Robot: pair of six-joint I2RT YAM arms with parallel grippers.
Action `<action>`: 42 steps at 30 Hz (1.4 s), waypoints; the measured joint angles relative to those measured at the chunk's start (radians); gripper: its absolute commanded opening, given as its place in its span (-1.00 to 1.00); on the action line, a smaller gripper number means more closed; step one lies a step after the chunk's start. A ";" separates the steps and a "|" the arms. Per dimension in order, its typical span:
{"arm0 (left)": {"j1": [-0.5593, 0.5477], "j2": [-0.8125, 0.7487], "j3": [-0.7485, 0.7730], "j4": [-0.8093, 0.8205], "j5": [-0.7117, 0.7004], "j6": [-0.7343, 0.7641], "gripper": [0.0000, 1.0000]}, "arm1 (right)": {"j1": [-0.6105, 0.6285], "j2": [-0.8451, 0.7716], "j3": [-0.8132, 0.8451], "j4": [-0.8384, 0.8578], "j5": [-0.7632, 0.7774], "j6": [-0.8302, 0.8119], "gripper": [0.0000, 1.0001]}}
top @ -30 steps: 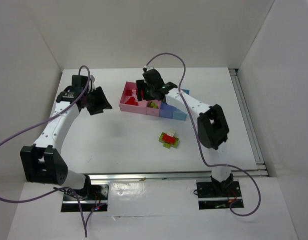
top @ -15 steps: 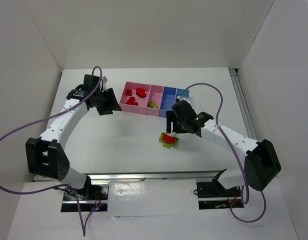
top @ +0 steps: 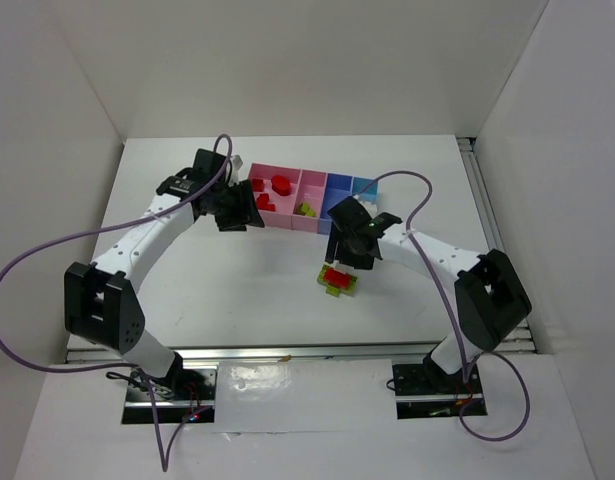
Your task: Sort the legos into containers by color
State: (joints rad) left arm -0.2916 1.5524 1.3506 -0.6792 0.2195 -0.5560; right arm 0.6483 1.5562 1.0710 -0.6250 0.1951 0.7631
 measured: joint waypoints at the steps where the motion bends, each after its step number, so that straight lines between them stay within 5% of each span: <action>1: 0.000 0.001 0.000 0.000 0.002 0.001 0.22 | 0.000 0.018 0.011 0.000 0.006 0.010 0.44; 14: -0.002 0.002 0.000 0.000 0.007 0.004 0.22 | 0.000 0.105 0.036 0.001 0.038 0.067 0.11; 19: -0.011 0.004 0.000 0.006 0.056 0.034 0.70 | 0.000 0.107 0.036 0.007 0.037 0.048 -0.67; 21: -0.019 0.011 0.000 0.014 0.119 0.054 0.85 | 0.000 0.107 0.037 0.011 0.036 0.031 -0.67; 27: -0.054 0.060 -0.002 0.057 0.399 0.138 0.88 | -0.001 0.051 0.034 0.040 0.010 -0.066 -0.67; 42: -0.205 0.178 -0.032 0.191 0.620 0.162 0.50 | -0.040 -0.211 -0.038 0.192 -0.171 -0.195 -0.67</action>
State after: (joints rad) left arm -0.4965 1.7306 1.3182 -0.4881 0.8398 -0.3939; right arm 0.6079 1.3453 1.0332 -0.4328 0.0246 0.5686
